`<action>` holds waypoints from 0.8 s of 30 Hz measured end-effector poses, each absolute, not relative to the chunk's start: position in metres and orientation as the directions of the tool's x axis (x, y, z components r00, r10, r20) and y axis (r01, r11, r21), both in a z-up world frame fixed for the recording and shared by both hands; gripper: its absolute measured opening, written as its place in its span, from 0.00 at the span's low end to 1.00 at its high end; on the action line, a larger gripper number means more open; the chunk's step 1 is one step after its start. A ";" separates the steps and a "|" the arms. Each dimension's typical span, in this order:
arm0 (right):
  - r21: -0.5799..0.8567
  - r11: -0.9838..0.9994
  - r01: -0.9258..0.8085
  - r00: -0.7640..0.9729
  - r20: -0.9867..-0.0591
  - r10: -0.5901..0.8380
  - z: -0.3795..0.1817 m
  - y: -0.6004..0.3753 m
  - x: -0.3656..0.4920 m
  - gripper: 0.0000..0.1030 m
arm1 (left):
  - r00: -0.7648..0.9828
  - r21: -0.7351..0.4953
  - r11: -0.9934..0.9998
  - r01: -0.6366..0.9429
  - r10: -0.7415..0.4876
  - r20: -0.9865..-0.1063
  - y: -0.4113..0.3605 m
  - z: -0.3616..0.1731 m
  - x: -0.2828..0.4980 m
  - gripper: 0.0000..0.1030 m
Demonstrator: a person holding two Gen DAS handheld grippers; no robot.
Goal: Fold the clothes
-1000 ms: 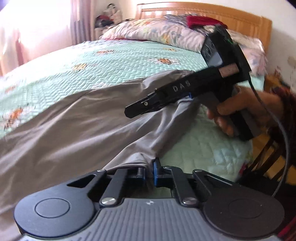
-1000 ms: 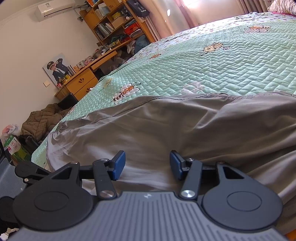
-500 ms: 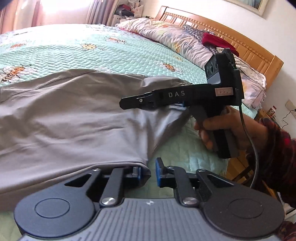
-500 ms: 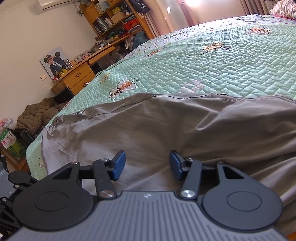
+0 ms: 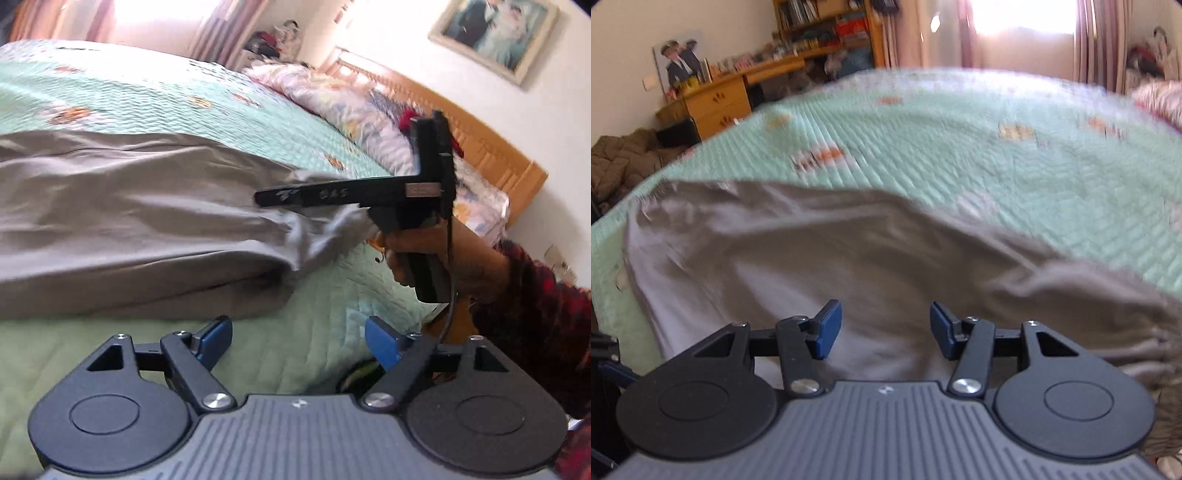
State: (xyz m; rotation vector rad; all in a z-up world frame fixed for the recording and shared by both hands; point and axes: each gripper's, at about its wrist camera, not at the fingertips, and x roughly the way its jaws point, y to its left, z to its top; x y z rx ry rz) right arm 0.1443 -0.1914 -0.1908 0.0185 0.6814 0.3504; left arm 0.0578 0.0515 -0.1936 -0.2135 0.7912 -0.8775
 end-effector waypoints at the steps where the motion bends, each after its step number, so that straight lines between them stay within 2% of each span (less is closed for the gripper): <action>1: 0.104 0.936 -0.335 0.734 -0.594 0.329 -0.183 -0.182 0.142 0.54 | 0.398 -0.478 0.645 0.596 -0.755 -0.521 0.063 -0.191 0.056 0.79; 5: -0.005 0.870 -0.494 0.727 -0.552 0.409 -0.161 -0.126 0.145 0.54 | 0.512 -0.471 0.707 0.528 -0.707 -0.488 0.110 -0.182 0.052 0.79; 9: -0.057 0.780 -0.623 0.667 -0.559 0.491 -0.157 -0.065 0.164 0.53 | 0.662 -0.479 0.789 0.384 -0.597 -0.453 0.167 -0.176 0.051 0.80; 13: -0.003 0.710 -0.705 0.581 -0.576 0.575 -0.157 -0.015 0.193 0.51 | 0.749 -0.472 0.847 0.246 -0.475 -0.462 0.211 -0.177 0.052 0.82; 14: 0.021 0.695 -0.719 0.557 -0.579 0.595 -0.156 -0.004 0.201 0.49 | 0.763 -0.469 0.856 0.217 -0.448 -0.466 0.220 -0.177 0.053 0.82; 16: 0.066 0.664 -0.744 0.512 -0.583 0.631 -0.155 0.018 0.217 0.35 | 0.780 -0.481 0.858 0.179 -0.422 -0.462 0.235 -0.178 0.055 0.82; 18: 0.069 0.647 -0.759 0.495 -0.583 0.644 -0.153 0.041 0.229 0.28 | 0.792 -0.489 0.858 0.157 -0.405 -0.457 0.247 -0.179 0.056 0.82; 24: 0.043 0.617 -0.786 0.469 -0.609 0.640 -0.161 0.092 0.266 0.27 | 0.830 -0.447 0.890 0.092 -0.317 -0.459 0.280 -0.176 0.057 0.82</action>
